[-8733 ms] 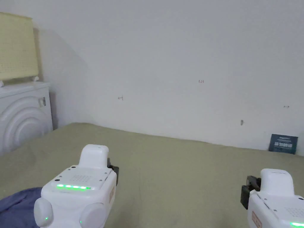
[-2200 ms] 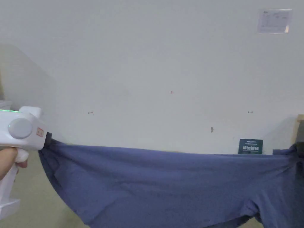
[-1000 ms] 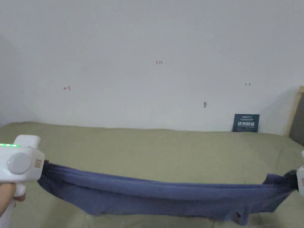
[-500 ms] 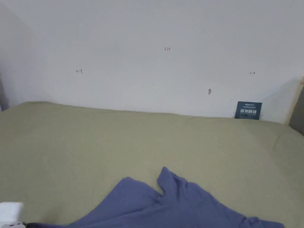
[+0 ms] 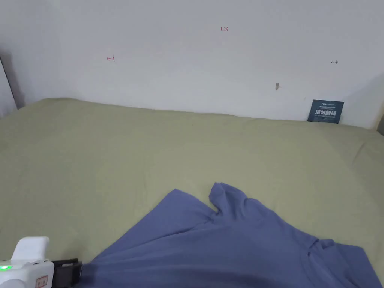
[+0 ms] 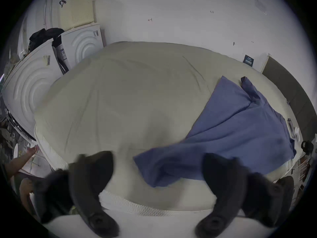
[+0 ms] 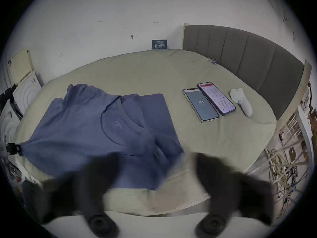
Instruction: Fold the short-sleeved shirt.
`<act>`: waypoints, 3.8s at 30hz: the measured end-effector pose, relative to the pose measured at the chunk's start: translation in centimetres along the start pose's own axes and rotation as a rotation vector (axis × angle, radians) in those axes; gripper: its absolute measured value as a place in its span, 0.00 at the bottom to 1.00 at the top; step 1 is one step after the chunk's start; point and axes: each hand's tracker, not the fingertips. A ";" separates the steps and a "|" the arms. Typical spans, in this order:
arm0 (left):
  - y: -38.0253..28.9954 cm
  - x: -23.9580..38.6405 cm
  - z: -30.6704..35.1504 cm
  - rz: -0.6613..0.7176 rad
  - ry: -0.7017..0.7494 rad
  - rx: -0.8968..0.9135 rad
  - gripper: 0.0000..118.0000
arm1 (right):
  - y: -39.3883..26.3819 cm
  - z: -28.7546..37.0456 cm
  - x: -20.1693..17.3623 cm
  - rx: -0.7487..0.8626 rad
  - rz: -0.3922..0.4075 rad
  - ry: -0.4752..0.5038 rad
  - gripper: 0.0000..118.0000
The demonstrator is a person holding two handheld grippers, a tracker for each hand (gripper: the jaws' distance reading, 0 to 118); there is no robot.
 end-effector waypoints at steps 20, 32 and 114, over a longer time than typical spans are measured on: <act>-0.8 -3.0 1.6 0.011 -0.030 -0.043 0.40 | -2.0 5.9 -12.8 0.086 0.227 0.209 0.00; 1.0 -1.8 -6.2 -0.045 -0.052 -0.215 0.69 | -1.7 3.4 -13.4 0.005 0.282 0.209 0.00; 45.3 12.7 19.8 -0.076 0.043 0.481 0.01 | 51.3 14.1 -11.4 0.580 0.193 0.048 0.00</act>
